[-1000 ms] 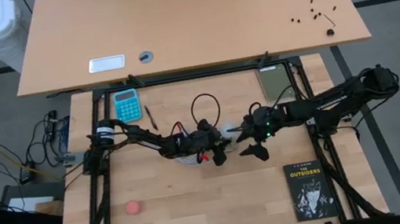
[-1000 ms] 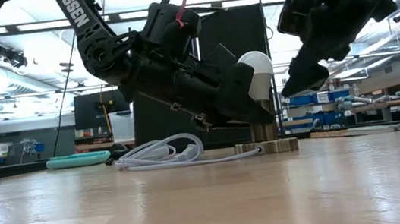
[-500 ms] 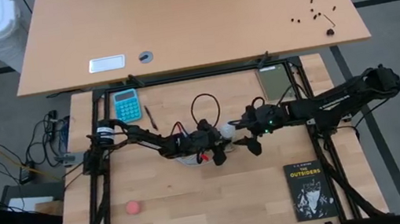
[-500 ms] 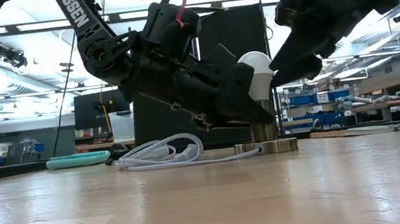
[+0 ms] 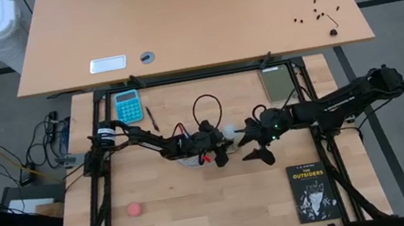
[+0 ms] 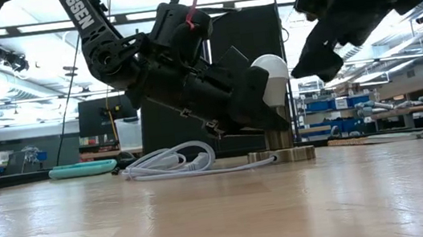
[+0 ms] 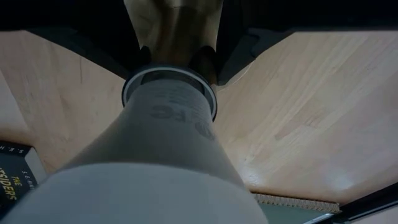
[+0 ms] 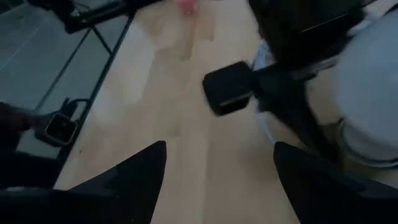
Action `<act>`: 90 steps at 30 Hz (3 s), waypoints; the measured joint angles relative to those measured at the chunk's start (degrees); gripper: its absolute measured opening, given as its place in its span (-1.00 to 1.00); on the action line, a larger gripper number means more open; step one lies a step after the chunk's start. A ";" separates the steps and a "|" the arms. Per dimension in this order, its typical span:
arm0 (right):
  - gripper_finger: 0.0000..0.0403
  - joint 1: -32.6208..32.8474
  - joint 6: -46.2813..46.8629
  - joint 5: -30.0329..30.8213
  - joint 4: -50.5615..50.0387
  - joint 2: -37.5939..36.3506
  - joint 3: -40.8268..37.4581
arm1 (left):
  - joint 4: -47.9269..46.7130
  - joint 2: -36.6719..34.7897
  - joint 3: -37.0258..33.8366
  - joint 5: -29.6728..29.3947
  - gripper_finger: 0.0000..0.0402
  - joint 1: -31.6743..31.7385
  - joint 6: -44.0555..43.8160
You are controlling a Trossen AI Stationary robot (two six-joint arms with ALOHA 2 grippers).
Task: Screw lightbulb
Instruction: Insert the white lightbulb into the desk lamp
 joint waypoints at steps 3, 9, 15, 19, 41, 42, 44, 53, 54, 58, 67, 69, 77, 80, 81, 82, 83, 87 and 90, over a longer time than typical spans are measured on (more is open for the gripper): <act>0.53 0.05 3.31 7.83 -6.13 0.04 0.02 | 0.02 0.00 0.00 0.00 -0.04 0.00 -0.02; 0.53 -2.67 2.38 16.79 -7.51 0.45 -0.07 | 0.05 0.00 0.00 0.00 -0.04 -0.02 -0.89; 0.53 -5.23 -2.36 15.13 0.18 0.45 -0.02 | 0.07 0.01 0.00 0.01 -0.04 -0.04 -1.22; 0.53 -6.61 -3.08 12.24 0.79 0.45 -0.02 | 0.11 0.02 0.00 0.00 -0.04 -0.04 -1.25; 0.53 -7.08 -6.58 8.33 8.10 7.71 -0.02 | 0.40 0.04 0.02 0.04 -0.04 -0.05 -2.47; 0.53 -7.11 -6.58 7.81 7.85 7.71 -0.02 | 0.34 0.04 0.02 0.03 -0.04 -0.07 -2.48; 0.53 -6.97 -6.58 6.60 6.55 7.67 0.00 | 0.22 0.04 0.02 0.07 -0.04 -0.13 -2.49; 0.53 -6.41 -4.83 -8.21 -1.51 1.29 -0.05 | 0.02 0.04 0.02 -3.02 -0.04 0.15 -2.87; 0.53 -6.24 -4.83 -7.78 -2.37 0.36 -0.03 | 0.00 0.04 0.02 -3.09 -0.04 0.17 -2.91; 0.53 -6.05 -3.79 5.34 -8.24 -0.90 -0.03 | 0.00 0.04 0.02 -3.28 -0.04 0.15 -2.87; 0.53 -8.99 -5.13 5.41 -0.04 3.77 -0.05 | 0.07 0.03 0.02 -2.24 -0.04 0.02 -2.78; 0.53 -9.09 -5.13 4.78 2.33 4.97 -0.05 | 0.07 0.04 0.02 -2.19 -0.04 0.02 -2.75; 0.53 -7.10 -3.80 -1.92 3.01 5.08 -0.09 | -0.31 -0.01 0.02 -2.05 -0.04 -0.23 -3.86; 0.53 -4.79 -2.99 -12.46 3.83 3.42 0.11 | -0.31 0.00 0.04 -3.03 -0.04 0.01 -4.07; 0.53 -4.34 -2.45 -12.81 2.72 2.90 0.13 | -0.35 0.00 0.04 -3.39 -0.04 0.09 -4.09; 0.53 -3.94 -2.02 -11.28 0.95 2.67 0.09 | -0.35 0.00 0.04 -3.64 -0.04 0.11 -4.12; 0.53 -3.64 -1.64 -8.12 -0.78 2.64 0.01 | -0.39 0.00 0.04 -3.83 -0.04 0.10 -4.13; 0.53 -4.11 -1.36 7.14 -4.64 2.69 -0.02 | -0.37 0.00 0.04 -3.53 -0.04 0.03 -4.11; 0.53 -5.60 -3.19 12.18 -2.33 3.19 -0.02 | -0.33 0.00 0.04 -2.28 -0.04 -0.02 -4.07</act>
